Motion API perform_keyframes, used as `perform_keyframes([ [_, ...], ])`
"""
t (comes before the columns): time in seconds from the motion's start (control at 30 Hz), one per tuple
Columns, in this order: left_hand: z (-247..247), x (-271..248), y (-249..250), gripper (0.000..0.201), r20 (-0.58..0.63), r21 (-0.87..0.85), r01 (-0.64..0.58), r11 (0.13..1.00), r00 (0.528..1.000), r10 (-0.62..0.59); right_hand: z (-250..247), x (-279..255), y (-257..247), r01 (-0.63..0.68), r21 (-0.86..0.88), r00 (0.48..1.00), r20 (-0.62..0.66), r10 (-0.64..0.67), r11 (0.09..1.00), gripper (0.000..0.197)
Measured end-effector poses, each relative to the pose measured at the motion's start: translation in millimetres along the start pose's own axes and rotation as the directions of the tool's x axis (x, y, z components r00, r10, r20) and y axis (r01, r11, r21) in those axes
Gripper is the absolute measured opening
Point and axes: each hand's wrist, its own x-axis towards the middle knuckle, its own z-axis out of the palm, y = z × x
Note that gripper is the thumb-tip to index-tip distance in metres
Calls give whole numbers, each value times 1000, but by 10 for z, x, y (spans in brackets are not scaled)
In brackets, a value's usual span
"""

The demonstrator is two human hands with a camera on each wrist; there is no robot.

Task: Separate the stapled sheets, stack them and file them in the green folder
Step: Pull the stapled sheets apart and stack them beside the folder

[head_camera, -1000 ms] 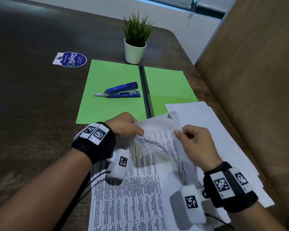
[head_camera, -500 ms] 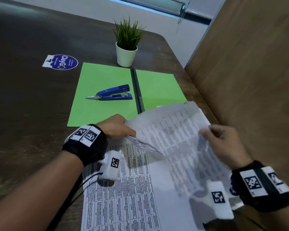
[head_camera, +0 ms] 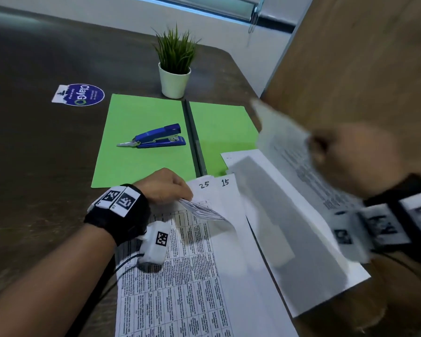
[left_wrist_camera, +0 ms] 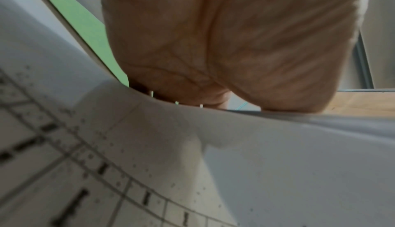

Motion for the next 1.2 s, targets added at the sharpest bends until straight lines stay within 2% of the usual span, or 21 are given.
perform_keyframes([
  [0.07, -1, 1, -1, 9, 2, -2, -6, 1000, 1000, 6, 511, -153, -217, 99, -84, 981, 175, -83, 992, 21],
  [0.13, -3, 0, -9, 6, 1, -3, -12, 1000, 1000, 12, 915, -321, -422, 119, -67, 933, 350, -89, 991, 19],
  [0.2, -14, 3, -19, 4, 0, -10, -20, 1000, 1000, 20, 1214, -460, -563, 120, 15, 891, 438, -115, 993, 19],
  [0.3, -29, 10, -24, 3, 14, -15, -35, 999, 999, 35, 1385, -572, -732, 112, 56, 872, 473, -125, 992, 17],
  [0.33, -33, 18, -31, 4, 18, -14, -37, 999, 999, 37, 1412, -554, -743, 90, 48, 882, 460, -102, 995, 20],
  [0.4, -38, 33, -46, 5, 21, -17, -34, 999, 999, 34, 1401, -500, -736, 4, 88, 873, 485, -46, 996, 23],
  [0.47, -38, 40, -47, 5, 29, -21, -34, 999, 999, 35, 1376, -451, -714, -111, 160, 858, 513, 13, 981, 15],
  [0.53, -43, 34, -44, 5, 40, -20, -40, 999, 998, 41, 1305, -425, -733, -159, 168, 839, 543, 43, 973, 9],
  [0.57, -46, 26, -37, 6, 45, -19, -44, 999, 998, 44, 1225, -414, -738, -168, 164, 849, 525, 58, 972, 10],
  [0.6, -47, 20, -30, 6, 48, -21, -46, 999, 998, 47, 1123, -383, -724, -155, 160, 887, 456, 66, 975, 11],
  [0.67, -54, 17, -23, 6, 46, -28, -47, 999, 998, 48, 871, -275, -627, -76, 150, 980, 194, 46, 986, 15],
  [0.7, -54, 16, -28, 7, 42, -29, -41, 999, 998, 42, 727, -215, -562, -27, 155, 999, 39, 21, 988, 15],
  [0.77, -49, 9, -33, 7, 37, -26, -32, 999, 999, 33, 516, -152, -451, 77, 177, 979, -202, -40, 981, 14],
  [0.8, -46, 9, -32, 7, 37, -27, -33, 999, 999, 34, 455, -164, -436, 111, 173, 972, -225, -71, 979, 13],
  [0.87, -41, 6, -23, 6, 37, -31, -41, 999, 998, 42, 504, -251, -492, 113, 158, 990, -97, -98, 981, 9],
  [0.93, -41, 0, -17, 6, 35, -29, -52, 998, 998, 53, 721, -387, -611, 33, 182, 978, 197, -69, 983, 8],
  [1.0, -42, -11, -16, 6, 35, -26, -61, 998, 997, 62, 1010, -504, -698, -64, 257, 879, 472, -68, 964, 12],
  [1.03, -41, -11, -20, 6, 35, -23, -64, 998, 997, 64, 1132, -541, -726, -121, 307, 827, 558, -75, 944, 12],
  [1.07, -39, -13, -25, 7, 35, -19, -66, 998, 997, 67, 1227, -561, -738, -180, 353, 793, 605, -77, 918, 10],
  [1.1, -35, -12, -28, 9, 36, -18, -69, 997, 997, 69, 1299, -562, -741, -228, 382, 786, 616, -63, 896, 10],
  [1.2, -39, 1, -42, 12, 43, -14, -65, 998, 997, 66, 1359, -450, -716, -261, 359, 833, 553, 21, 896, 18],
])
